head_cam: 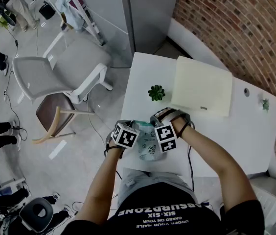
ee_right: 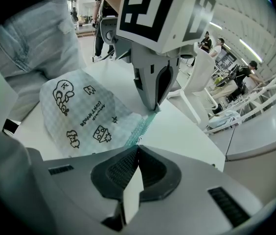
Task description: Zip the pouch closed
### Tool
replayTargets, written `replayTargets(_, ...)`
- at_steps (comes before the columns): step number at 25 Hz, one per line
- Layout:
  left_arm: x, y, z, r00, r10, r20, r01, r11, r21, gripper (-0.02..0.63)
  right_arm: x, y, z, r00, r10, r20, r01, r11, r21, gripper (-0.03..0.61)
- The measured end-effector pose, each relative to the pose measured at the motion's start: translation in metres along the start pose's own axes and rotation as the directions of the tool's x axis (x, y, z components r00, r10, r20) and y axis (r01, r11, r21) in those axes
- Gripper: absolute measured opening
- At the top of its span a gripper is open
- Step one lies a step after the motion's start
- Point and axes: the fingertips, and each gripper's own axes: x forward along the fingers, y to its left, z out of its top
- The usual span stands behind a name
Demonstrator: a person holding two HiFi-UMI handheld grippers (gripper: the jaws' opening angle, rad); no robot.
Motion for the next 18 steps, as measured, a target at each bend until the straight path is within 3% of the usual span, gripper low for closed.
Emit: replayTargets(18, 0.0, 0.0013, -0.0004, 1.0, -0.011, -0.001, 0.011, 1.0, -0.002, 0.021, -0.0046, 0.0045, -0.0059, 1.0, 0.008, -0.003, -0.008, 1.0, 0.022, 0.0)
